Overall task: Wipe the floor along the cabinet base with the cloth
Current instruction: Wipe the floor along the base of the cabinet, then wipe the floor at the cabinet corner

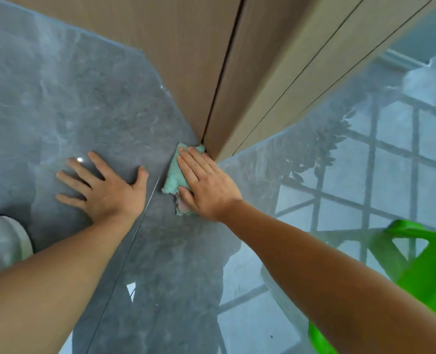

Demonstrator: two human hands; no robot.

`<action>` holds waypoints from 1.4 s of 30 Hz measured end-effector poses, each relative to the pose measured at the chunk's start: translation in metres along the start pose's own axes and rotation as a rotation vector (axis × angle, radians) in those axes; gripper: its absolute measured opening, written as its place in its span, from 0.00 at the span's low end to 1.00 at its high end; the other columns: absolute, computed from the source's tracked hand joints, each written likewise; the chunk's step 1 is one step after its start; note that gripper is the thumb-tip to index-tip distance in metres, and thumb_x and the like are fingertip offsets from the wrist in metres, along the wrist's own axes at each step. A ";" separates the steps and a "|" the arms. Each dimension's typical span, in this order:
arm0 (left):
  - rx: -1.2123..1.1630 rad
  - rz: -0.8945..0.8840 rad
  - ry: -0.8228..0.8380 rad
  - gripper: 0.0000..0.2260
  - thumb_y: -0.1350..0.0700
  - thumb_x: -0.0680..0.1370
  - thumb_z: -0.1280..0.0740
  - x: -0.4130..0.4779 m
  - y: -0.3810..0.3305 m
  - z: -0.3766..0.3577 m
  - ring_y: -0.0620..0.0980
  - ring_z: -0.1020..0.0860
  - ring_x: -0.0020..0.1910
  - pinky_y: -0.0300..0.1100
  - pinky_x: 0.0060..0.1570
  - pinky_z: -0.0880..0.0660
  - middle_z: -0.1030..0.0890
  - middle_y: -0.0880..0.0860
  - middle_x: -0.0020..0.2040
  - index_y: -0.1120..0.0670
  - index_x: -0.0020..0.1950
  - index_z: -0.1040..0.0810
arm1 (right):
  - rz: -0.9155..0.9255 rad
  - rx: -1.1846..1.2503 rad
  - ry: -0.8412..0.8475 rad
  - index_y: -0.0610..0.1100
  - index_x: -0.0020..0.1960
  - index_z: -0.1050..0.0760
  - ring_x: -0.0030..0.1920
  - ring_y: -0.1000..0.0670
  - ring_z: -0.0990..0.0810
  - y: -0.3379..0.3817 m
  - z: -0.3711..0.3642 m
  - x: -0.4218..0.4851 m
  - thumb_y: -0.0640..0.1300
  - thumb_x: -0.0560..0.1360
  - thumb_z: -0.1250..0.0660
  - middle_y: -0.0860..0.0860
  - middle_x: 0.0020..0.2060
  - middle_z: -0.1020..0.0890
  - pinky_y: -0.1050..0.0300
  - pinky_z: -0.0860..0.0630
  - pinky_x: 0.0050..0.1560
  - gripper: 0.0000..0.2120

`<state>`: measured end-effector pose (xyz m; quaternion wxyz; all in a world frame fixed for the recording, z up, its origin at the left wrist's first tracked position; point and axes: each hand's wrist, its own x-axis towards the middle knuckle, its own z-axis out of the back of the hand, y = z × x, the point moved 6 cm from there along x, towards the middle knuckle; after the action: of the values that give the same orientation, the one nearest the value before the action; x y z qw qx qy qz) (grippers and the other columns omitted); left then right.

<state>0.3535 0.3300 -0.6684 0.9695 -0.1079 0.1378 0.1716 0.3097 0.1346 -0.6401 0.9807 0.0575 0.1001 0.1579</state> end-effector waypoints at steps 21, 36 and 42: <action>-0.188 0.018 -0.096 0.50 0.21 0.66 0.53 0.003 0.010 -0.023 0.81 0.38 0.67 0.79 0.63 0.42 0.40 0.73 0.74 0.55 0.77 0.52 | -0.986 0.103 0.028 0.45 0.80 0.55 0.79 0.42 0.57 -0.238 0.019 -0.091 0.55 0.82 0.58 0.51 0.80 0.54 0.39 0.55 0.78 0.29; -0.439 0.380 0.607 0.39 0.38 0.72 0.34 -0.033 -0.007 0.061 0.66 0.30 0.70 0.65 0.61 0.27 0.36 0.59 0.78 0.54 0.77 0.41 | -1.637 1.483 -0.315 0.38 0.44 0.22 0.43 0.45 0.16 -0.112 0.059 -0.178 0.43 0.63 0.18 0.42 0.46 0.16 0.52 0.19 0.45 0.16; -0.561 0.253 1.168 0.28 0.37 0.71 0.30 -0.257 -0.113 0.223 0.59 0.18 0.53 0.54 0.44 0.18 0.21 0.55 0.61 0.50 0.66 0.27 | -1.580 1.995 -0.458 0.35 0.47 0.20 0.41 0.44 0.16 0.002 0.218 -0.264 0.36 0.65 0.21 0.40 0.44 0.15 0.50 0.18 0.48 0.13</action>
<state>0.2138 0.2059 -0.3627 0.6429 -0.4146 0.6028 0.2269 0.1106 0.0340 -0.3811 0.3363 0.7115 0.0113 -0.6169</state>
